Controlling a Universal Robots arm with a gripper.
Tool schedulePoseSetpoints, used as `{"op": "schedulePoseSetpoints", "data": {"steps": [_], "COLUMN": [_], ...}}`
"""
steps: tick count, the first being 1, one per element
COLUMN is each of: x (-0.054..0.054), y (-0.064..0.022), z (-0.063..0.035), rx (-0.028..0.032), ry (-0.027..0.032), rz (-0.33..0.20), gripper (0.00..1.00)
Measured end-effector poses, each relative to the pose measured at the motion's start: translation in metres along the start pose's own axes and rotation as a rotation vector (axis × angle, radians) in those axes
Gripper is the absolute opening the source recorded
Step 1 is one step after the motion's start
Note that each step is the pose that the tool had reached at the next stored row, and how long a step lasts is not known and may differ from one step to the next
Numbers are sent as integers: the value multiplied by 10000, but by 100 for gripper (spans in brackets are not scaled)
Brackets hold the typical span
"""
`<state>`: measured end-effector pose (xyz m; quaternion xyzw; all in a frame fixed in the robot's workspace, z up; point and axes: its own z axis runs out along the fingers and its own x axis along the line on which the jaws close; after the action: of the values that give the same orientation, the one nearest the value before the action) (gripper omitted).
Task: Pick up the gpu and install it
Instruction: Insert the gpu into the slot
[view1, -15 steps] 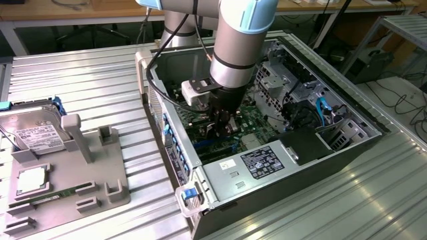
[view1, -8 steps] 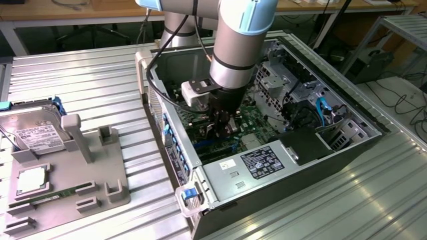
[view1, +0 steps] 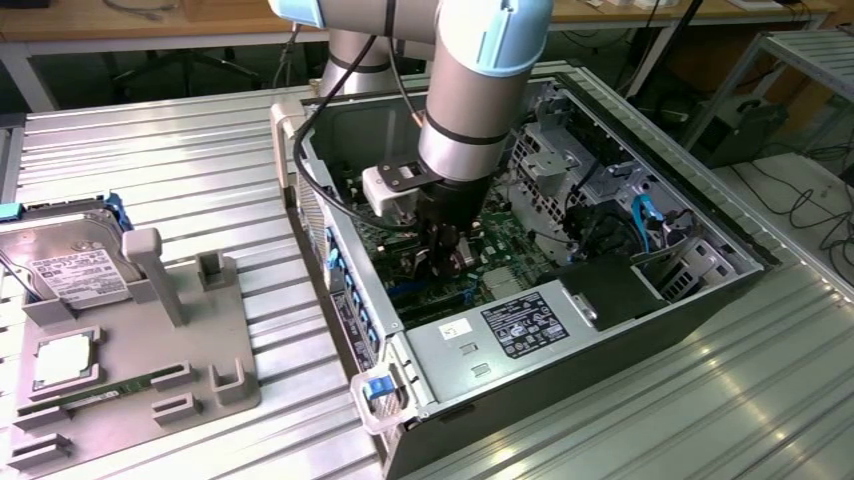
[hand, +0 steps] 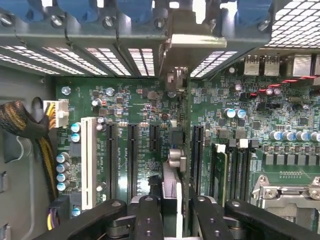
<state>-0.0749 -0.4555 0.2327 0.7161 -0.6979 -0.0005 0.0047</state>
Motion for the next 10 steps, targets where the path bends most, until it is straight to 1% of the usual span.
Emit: {"op": "schedulePoseSetpoints", "data": {"steps": [3, 10], "x": [-1, -1], "y": [-1, 0], "z": [16, 16], "rx": [2, 1], "ry": [-9, -9], "rz": [0, 0], "gripper": [28, 28]}}
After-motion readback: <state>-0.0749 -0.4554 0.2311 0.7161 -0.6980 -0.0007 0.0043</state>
